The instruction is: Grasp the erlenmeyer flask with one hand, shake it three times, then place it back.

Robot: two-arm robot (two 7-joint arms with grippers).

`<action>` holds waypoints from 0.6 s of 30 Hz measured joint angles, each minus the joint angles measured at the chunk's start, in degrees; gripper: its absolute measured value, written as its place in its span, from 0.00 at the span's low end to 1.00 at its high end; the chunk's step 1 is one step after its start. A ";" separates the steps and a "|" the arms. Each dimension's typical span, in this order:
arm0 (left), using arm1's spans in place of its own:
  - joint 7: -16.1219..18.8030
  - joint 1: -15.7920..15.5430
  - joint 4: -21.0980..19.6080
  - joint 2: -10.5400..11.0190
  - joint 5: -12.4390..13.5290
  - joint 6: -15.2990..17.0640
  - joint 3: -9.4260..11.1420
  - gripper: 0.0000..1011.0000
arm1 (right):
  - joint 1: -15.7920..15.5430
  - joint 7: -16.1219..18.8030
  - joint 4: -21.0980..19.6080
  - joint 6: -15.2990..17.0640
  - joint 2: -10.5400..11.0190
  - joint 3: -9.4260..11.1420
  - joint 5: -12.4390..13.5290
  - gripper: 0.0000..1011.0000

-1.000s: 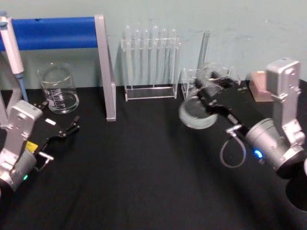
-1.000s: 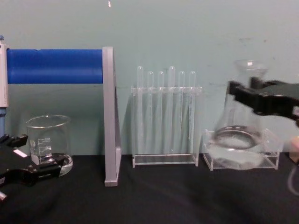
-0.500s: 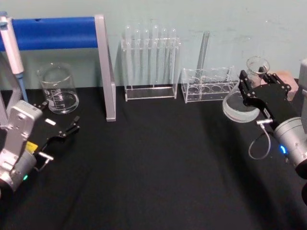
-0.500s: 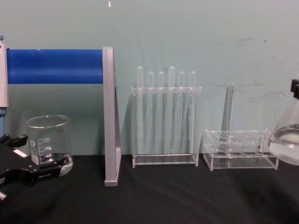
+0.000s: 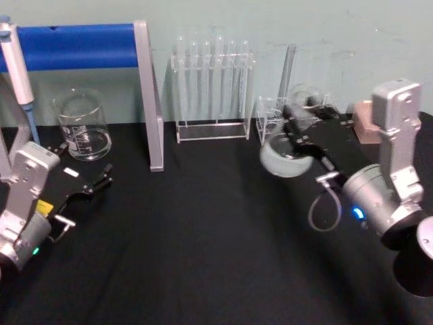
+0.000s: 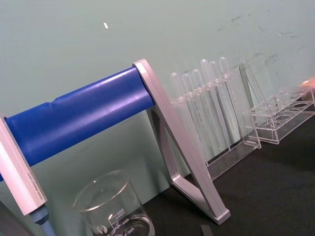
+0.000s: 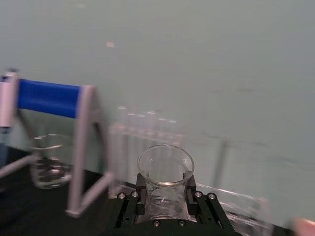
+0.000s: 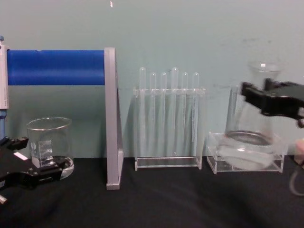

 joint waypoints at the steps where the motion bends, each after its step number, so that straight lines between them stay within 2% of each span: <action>1: 0.00 0.00 0.00 0.00 0.00 0.00 0.00 0.99 | 0.44 1.43 0.31 -0.17 -0.23 -0.83 0.00 0.44; 3: 0.00 0.00 0.00 0.00 0.00 0.00 0.00 0.99 | 0.63 2.07 0.44 -0.23 -0.35 -1.18 0.01 0.44; 9: 0.00 0.00 0.00 0.00 0.00 0.00 0.00 0.99 | 2.04 6.57 1.45 -0.60 -1.20 -3.95 0.23 0.44; 13: 0.00 0.00 0.00 0.00 0.00 0.00 0.00 0.99 | 2.52 7.58 1.86 -0.67 -1.49 -4.89 0.43 0.44; 18: 0.00 0.00 0.00 0.00 0.00 0.00 0.00 0.99 | 2.77 7.05 2.26 -0.67 -1.85 -4.76 0.52 0.44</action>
